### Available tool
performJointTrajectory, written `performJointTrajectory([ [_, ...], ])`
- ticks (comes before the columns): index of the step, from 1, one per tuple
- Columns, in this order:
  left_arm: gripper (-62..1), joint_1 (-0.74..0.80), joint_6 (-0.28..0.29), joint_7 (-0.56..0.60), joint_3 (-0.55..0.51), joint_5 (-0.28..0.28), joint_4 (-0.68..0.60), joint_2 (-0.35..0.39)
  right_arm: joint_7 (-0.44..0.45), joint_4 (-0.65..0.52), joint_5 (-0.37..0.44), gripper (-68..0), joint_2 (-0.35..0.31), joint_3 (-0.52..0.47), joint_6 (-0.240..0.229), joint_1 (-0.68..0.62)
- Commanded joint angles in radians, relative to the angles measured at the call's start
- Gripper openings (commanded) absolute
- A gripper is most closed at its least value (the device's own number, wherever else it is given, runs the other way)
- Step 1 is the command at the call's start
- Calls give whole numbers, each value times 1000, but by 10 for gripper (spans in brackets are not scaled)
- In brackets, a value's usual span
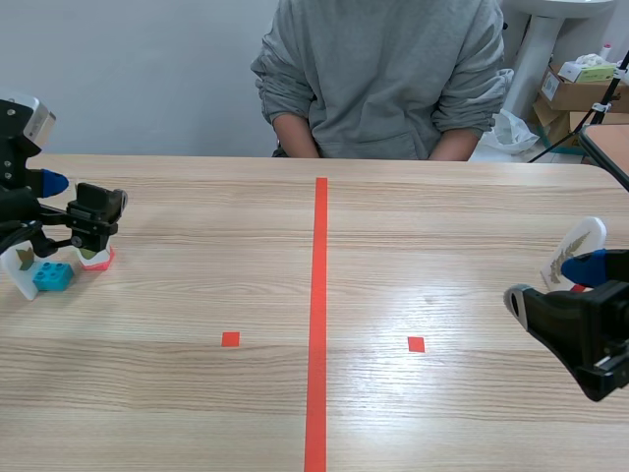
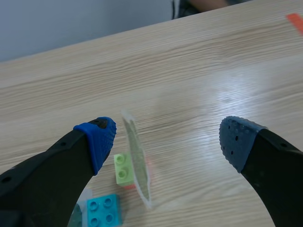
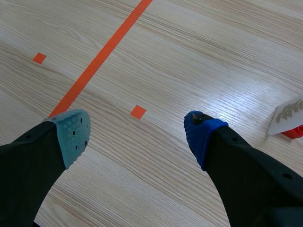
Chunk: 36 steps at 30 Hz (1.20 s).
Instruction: Do the leaf sorting experiment
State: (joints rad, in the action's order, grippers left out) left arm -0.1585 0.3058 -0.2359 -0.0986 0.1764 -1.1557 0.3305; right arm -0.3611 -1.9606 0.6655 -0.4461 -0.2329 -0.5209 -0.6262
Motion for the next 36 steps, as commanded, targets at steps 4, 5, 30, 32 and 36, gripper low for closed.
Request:
performJointTrajectory([
  [4,-132,106,74,-45,-3,88,-160,51,8,-9,7,-264,-11,-3,0,11],
  [5,-132,134,91,-56,-3,109,-196,58,8,-9,3,-264,-11,-3,0,11],
  [30,-132,695,212,-106,-3,280,-729,119,32,44,-6,-264,-16,-2,-4,11],
  [32,-132,717,215,-106,-3,307,-731,130,49,55,2,-264,-19,-2,-4,11],
  [36,-132,742,216,-106,-3,311,-731,139,68,88,28,-264,-34,-2,-4,12],
])
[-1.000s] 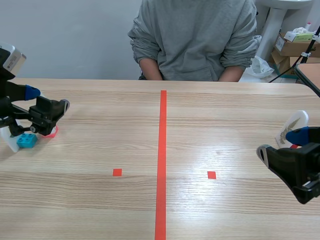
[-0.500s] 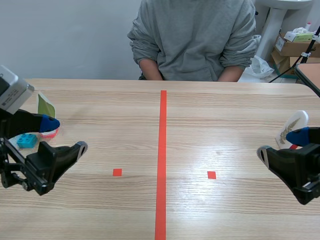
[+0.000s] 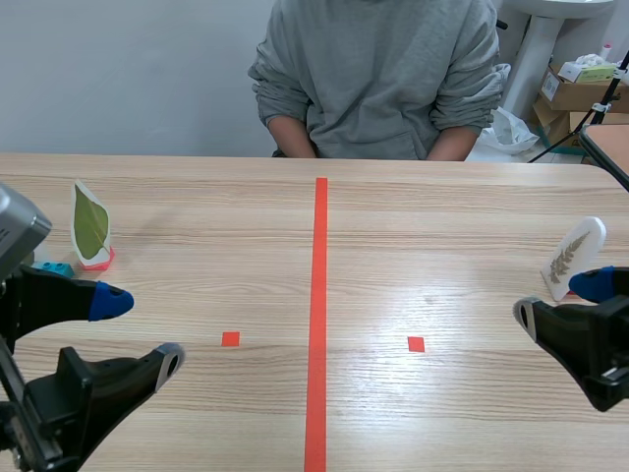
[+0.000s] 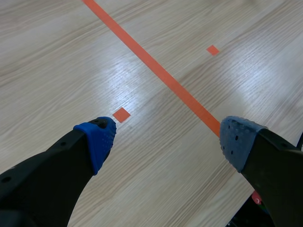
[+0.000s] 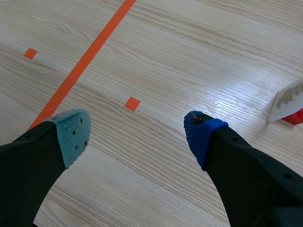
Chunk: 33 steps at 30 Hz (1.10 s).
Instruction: Do the leaf sorting experiment
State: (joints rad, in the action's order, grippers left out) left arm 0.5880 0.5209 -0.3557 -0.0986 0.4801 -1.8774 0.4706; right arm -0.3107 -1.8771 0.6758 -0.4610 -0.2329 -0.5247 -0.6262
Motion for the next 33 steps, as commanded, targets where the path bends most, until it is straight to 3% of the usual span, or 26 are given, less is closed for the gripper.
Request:
performJointTrajectory([
  [1,-132,-4,0,15,-3,7,-9,-2,34,13,24,-264,-21,-2,0,12],
  [33,-132,-4,-1,18,-3,6,-9,-2,59,35,37,-264,-21,-2,0,11],
])
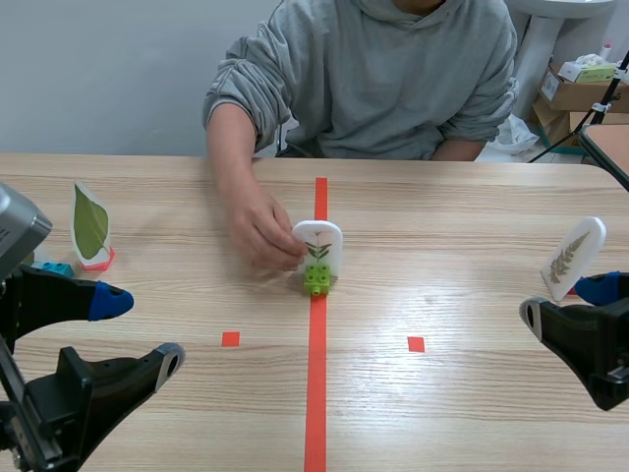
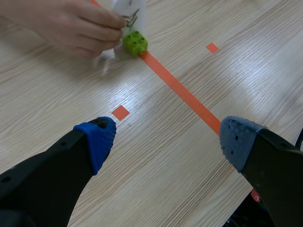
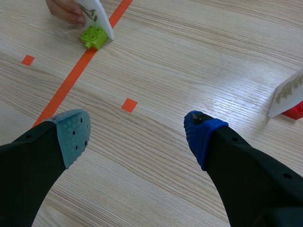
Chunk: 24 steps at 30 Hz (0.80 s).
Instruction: Do the leaf sorting experiment
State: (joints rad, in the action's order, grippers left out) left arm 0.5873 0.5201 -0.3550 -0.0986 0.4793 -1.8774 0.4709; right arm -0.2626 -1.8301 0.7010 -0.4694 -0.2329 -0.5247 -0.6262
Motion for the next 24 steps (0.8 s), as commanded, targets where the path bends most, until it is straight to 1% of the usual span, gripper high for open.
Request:
performJointTrajectory([
  [1,-132,-3,0,17,-3,7,-9,-2,11,-11,11,-264,-13,-2,0,11],
  [10,-132,-3,0,17,-3,7,-9,-2,10,-11,11,-264,-13,-2,0,11],
  [18,-132,-3,0,18,-3,7,-8,-2,-24,-11,11,-264,-13,-2,0,11],
  [24,-132,-3,0,18,-3,7,-8,-2,-23,-11,11,-264,-13,-2,0,11],
])
